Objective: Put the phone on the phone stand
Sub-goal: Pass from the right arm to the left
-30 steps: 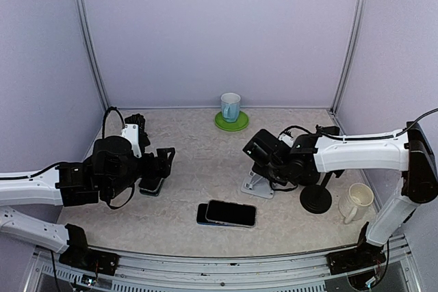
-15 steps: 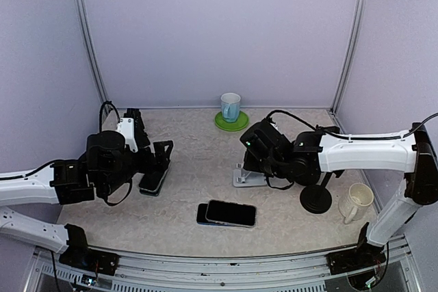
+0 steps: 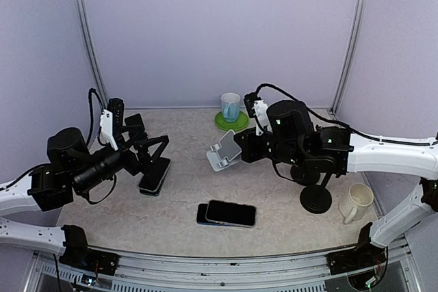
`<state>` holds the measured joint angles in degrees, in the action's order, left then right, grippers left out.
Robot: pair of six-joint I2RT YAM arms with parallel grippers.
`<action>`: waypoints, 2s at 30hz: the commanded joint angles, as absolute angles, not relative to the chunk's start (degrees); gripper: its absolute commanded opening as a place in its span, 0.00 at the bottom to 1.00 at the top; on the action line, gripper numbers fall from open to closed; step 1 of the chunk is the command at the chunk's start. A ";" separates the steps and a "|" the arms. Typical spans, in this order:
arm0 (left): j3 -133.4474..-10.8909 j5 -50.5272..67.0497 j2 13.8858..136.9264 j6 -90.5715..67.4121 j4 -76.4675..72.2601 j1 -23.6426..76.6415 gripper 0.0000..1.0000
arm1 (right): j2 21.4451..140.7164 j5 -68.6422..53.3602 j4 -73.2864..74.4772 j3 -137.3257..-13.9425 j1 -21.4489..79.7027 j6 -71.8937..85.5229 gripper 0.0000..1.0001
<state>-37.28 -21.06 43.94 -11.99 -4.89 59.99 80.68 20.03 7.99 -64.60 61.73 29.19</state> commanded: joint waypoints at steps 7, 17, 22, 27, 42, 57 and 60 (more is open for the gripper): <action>-41.69 8.23 51.68 -4.60 -3.09 60.30 0.99 | 76.06 2.39 3.30 -63.55 62.13 14.36 0.00; -40.65 12.99 54.93 -2.76 -4.11 60.47 0.99 | 74.97 -9.76 6.26 -62.79 62.18 8.08 0.00; -41.53 14.13 55.78 -1.82 -1.90 60.39 0.98 | 74.56 -13.50 7.08 -62.24 62.67 5.13 0.00; -42.89 18.49 57.12 -0.93 0.31 60.29 0.91 | 73.78 -15.39 7.98 -61.75 64.14 1.29 0.00; -48.19 27.03 64.99 1.18 3.61 59.57 0.68 | 75.19 -17.71 10.56 -62.00 66.95 -2.41 0.00; -48.16 29.67 66.51 0.42 0.13 59.48 0.38 | 76.38 -17.71 11.70 -62.34 68.02 -3.30 0.00; -48.03 30.47 66.83 0.34 0.13 59.50 0.30 | 76.29 -17.51 11.52 -62.26 68.03 -3.34 0.00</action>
